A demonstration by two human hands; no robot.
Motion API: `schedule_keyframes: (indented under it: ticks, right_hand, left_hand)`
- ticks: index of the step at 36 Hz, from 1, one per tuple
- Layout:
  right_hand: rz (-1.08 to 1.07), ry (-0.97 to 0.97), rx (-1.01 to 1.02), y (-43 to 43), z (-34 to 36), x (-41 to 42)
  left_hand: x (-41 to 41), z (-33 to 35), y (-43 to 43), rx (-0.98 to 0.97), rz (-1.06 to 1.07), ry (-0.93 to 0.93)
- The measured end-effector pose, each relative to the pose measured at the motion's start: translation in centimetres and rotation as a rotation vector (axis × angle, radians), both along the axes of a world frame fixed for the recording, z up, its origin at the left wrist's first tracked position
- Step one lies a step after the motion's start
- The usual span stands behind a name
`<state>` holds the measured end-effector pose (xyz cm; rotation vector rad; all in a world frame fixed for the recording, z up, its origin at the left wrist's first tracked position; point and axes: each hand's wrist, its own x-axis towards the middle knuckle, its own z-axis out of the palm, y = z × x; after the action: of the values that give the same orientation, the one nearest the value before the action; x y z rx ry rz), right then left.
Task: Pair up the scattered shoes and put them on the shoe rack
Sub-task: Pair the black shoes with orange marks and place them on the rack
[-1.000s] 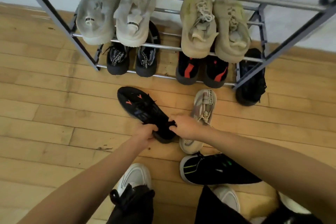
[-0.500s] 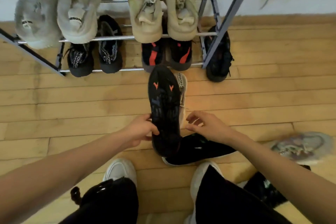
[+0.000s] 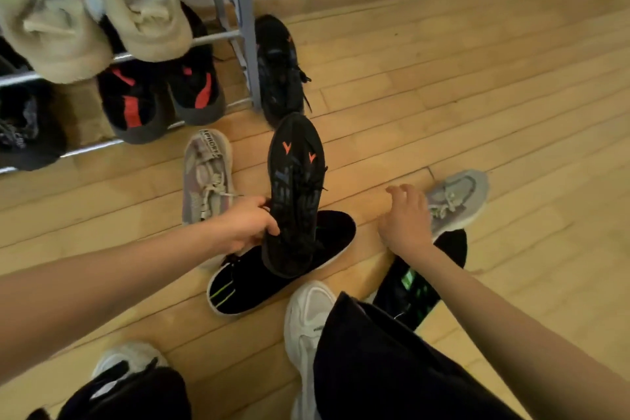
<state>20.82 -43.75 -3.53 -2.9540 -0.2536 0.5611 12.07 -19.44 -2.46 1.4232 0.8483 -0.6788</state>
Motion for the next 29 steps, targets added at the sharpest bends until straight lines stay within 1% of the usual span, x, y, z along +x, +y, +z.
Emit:
schedule_keyframes:
  ticks: [2,4,6,8,10,11,13,17,19,23,25,29]
  right_hand:
    - [-0.137,-0.104,-0.035,-1.9,0.0,0.4]
    - [-0.302,-0.117,-0.054,-3.6,0.1,0.7]
    - [-0.472,-0.020,-0.029,-5.0,0.1,0.9]
    - [-0.573,0.166,0.004,-6.0,-0.3,0.9]
    - [-0.698,0.356,0.090,-6.4,-0.9,0.5]
    - [-0.782,0.408,0.169,-6.4,-1.0,0.3]
    - [-0.896,0.418,0.318,-6.4,-1.4,0.1]
    - [-0.973,0.371,0.451,-7.1,-2.5,-0.2]
    - [-0.968,0.339,0.494,-7.3,-2.8,-0.6]
    - [-0.964,0.195,0.565,-7.0,-2.9,-0.8]
    - [-0.965,0.173,0.634,-6.3,-2.7,-0.7]
    - [-0.866,0.134,0.732,-4.0,-1.9,-0.4]
  left_hand:
    - [0.5,-0.4,-0.6,0.013,-0.016,-0.005]
    - [0.9,-0.7,-1.1,0.028,-0.017,0.010]
    - [1.1,-0.9,-1.4,0.079,-0.040,0.010]
    - [1.1,-1.4,-1.6,0.135,-0.081,0.006]
    - [1.2,-1.4,-2.0,0.116,-0.077,-0.008]
    - [1.3,-1.1,-2.2,0.100,-0.076,-0.017]
    - [1.5,-1.2,-2.4,0.085,-0.069,-0.025]
    - [1.5,-1.5,-2.2,0.085,-0.046,-0.022]
    - [1.3,-1.5,-2.1,0.076,-0.031,-0.019]
    - [1.3,-1.9,-1.5,0.047,0.023,-0.006]
    - [1.4,-2.0,-1.2,0.042,0.042,0.003]
    - [1.6,-2.6,-0.4,0.032,0.087,0.019]
